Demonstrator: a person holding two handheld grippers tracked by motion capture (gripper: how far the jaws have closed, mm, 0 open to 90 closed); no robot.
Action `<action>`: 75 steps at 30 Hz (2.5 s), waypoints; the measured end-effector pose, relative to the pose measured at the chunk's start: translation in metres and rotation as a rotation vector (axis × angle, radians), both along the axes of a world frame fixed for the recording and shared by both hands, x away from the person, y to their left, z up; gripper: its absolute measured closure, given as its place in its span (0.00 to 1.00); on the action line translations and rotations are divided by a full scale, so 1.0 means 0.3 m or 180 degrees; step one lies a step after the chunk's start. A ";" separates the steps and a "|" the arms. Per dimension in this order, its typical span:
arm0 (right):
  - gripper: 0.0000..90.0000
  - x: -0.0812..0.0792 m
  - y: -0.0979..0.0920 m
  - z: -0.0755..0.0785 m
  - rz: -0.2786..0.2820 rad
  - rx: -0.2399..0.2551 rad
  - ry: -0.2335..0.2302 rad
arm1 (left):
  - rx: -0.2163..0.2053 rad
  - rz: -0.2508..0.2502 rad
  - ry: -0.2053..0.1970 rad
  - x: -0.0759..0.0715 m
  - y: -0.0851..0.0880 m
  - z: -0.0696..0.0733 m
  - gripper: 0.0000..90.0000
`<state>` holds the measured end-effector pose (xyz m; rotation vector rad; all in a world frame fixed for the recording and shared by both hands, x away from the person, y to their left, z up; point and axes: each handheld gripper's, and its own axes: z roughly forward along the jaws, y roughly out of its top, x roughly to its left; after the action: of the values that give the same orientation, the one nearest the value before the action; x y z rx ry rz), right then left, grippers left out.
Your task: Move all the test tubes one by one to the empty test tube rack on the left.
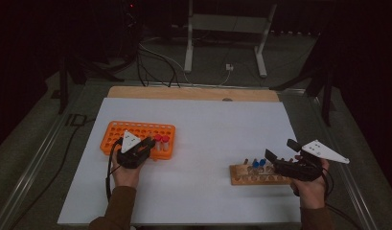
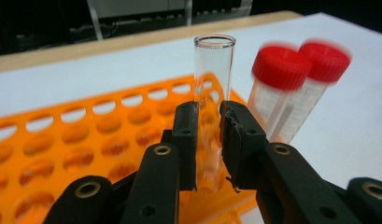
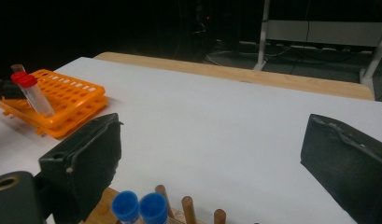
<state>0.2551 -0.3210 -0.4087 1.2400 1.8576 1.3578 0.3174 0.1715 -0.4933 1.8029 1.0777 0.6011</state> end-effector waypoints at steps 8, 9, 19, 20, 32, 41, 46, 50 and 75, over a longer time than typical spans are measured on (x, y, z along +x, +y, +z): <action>0.06 -0.003 0.004 -0.001 0.0017 -0.0012 0.0002 | 0.0046 -0.0004 0.0064 -0.011 0.000 -0.014 0.85; 0.06 -0.003 0.004 -0.001 0.0020 -0.0011 0.0008 | 0.0050 -0.0008 0.0062 -0.012 0.000 -0.015 0.85; 0.07 -0.004 0.004 -0.005 0.0045 -0.0028 0.0023 | 0.0175 -0.0022 0.0088 -0.015 -0.007 -0.019 0.85; 0.07 -0.003 0.004 -0.006 0.0050 -0.0039 0.0016 | 0.0191 -0.0026 0.0102 -0.014 -0.010 -0.021 0.85; 0.07 -0.005 0.001 -0.004 0.0053 -0.0036 0.0016 | 0.0158 -0.0021 0.0143 -0.015 -0.008 -0.022 0.82; 0.12 -0.007 -0.021 -0.011 0.0067 -0.0046 0.0053 | -0.0080 0.0012 0.0156 -0.039 0.031 -0.002 0.59; 0.12 -0.014 -0.045 -0.027 0.0079 -0.0043 0.0096 | -0.0260 0.0062 0.0096 -0.065 0.053 0.025 0.47; 0.15 -0.020 -0.056 -0.044 0.0126 -0.0106 0.0155 | -0.0263 0.0126 0.0040 -0.085 0.059 0.044 0.33; 0.82 -0.039 -0.026 -0.157 0.0551 -0.0501 0.0457 | -0.0322 0.0175 -0.0148 -0.130 0.051 0.099 0.01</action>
<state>0.2435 -0.3288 -0.4557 1.1447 2.1701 1.2082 0.2783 0.1868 -0.4637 1.6689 1.1097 0.6078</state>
